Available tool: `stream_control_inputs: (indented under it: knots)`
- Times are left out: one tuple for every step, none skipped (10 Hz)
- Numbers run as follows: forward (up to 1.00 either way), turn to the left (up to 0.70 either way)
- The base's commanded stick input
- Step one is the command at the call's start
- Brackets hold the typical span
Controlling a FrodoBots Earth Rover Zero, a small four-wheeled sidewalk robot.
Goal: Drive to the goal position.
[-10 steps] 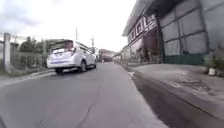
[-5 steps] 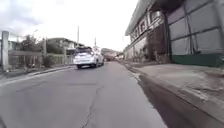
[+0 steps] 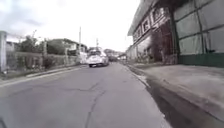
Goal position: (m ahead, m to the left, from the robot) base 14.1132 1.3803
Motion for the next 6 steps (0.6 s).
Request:
stream_control_inputs:
  knots:
    - [1.00, -0.34]
    - [1.00, -0.34]
    - [1.00, -0.34]
    - [1.00, -0.15]
    - [1.00, 0.06]
    - [1.00, 0.06]
